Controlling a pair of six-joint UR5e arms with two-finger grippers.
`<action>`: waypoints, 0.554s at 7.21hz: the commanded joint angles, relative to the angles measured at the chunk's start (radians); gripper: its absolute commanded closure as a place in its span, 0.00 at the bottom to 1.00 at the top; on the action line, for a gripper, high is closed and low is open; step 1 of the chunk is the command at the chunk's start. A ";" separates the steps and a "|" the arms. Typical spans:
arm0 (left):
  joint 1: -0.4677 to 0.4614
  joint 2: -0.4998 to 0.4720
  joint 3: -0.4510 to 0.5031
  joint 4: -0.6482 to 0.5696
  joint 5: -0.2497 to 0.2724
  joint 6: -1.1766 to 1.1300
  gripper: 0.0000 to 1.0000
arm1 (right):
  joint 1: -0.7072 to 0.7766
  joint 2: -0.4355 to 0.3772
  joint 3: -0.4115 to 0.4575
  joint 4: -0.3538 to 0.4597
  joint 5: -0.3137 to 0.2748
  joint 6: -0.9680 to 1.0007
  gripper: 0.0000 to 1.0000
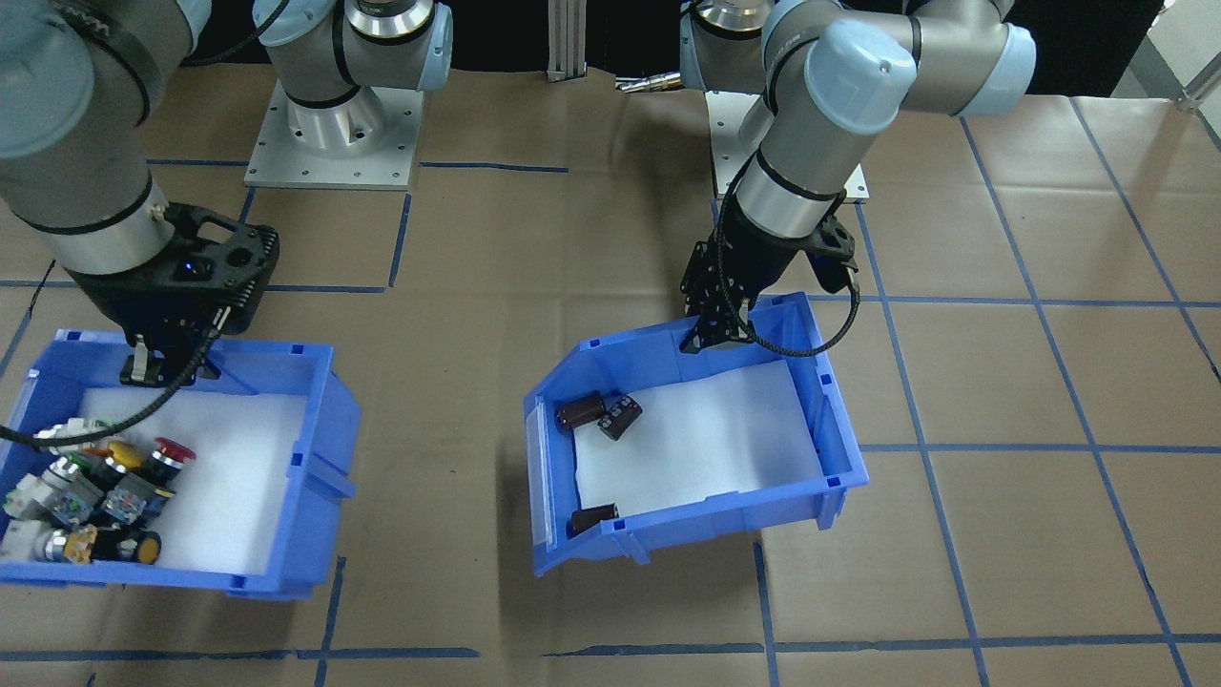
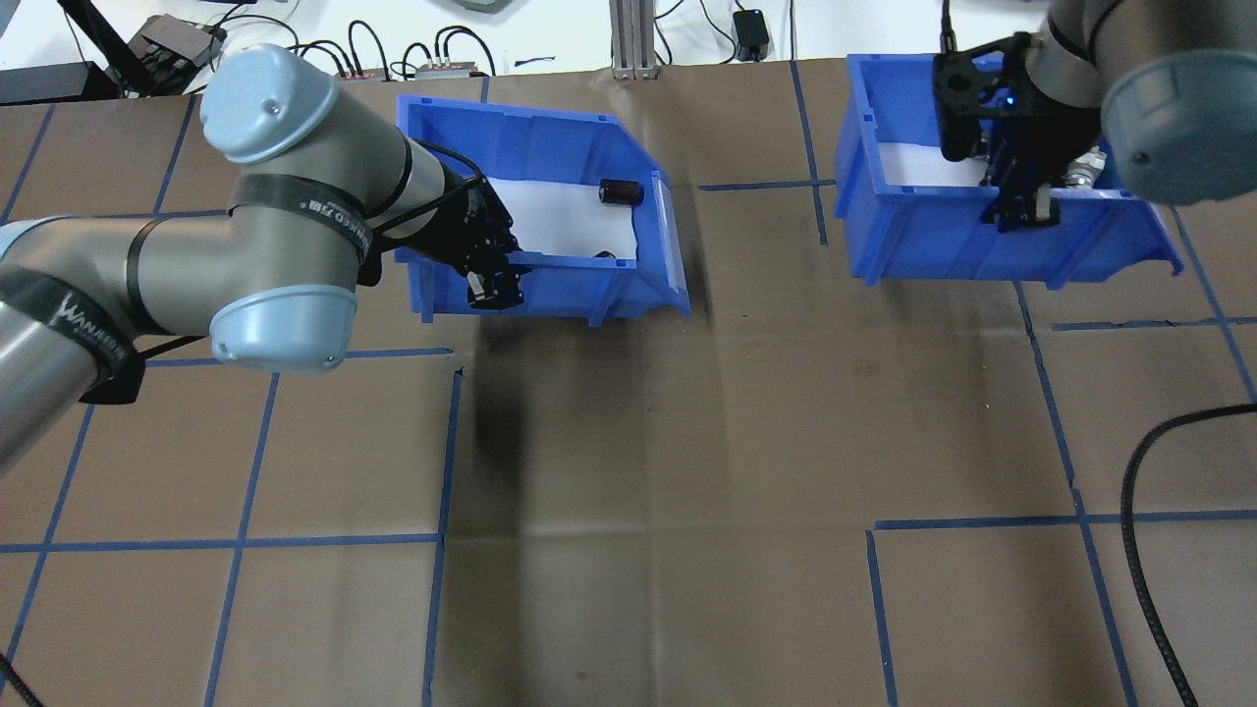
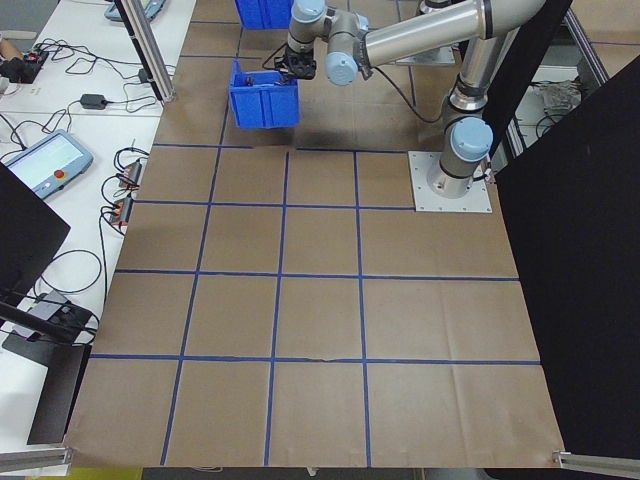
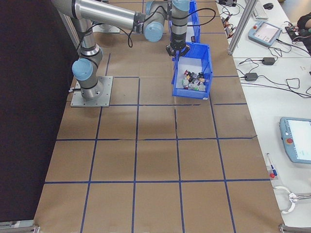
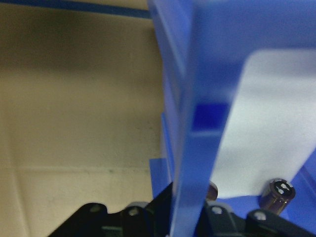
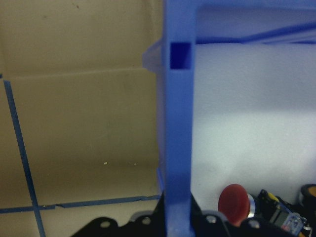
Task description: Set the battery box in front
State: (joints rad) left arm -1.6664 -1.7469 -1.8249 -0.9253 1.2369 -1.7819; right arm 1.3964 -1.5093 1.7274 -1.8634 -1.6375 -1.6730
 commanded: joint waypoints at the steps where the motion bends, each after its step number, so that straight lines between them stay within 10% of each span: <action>1: -0.064 -0.130 0.094 0.070 -0.057 -0.056 1.00 | -0.071 -0.063 0.144 -0.111 -0.002 -0.106 1.00; 4: -0.092 -0.247 0.202 0.160 -0.149 -0.159 1.00 | -0.065 -0.107 0.195 -0.109 -0.012 -0.108 1.00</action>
State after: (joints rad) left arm -1.7501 -1.9585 -1.6556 -0.7941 1.1104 -1.9180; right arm 1.3296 -1.6018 1.9041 -1.9714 -1.6478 -1.7797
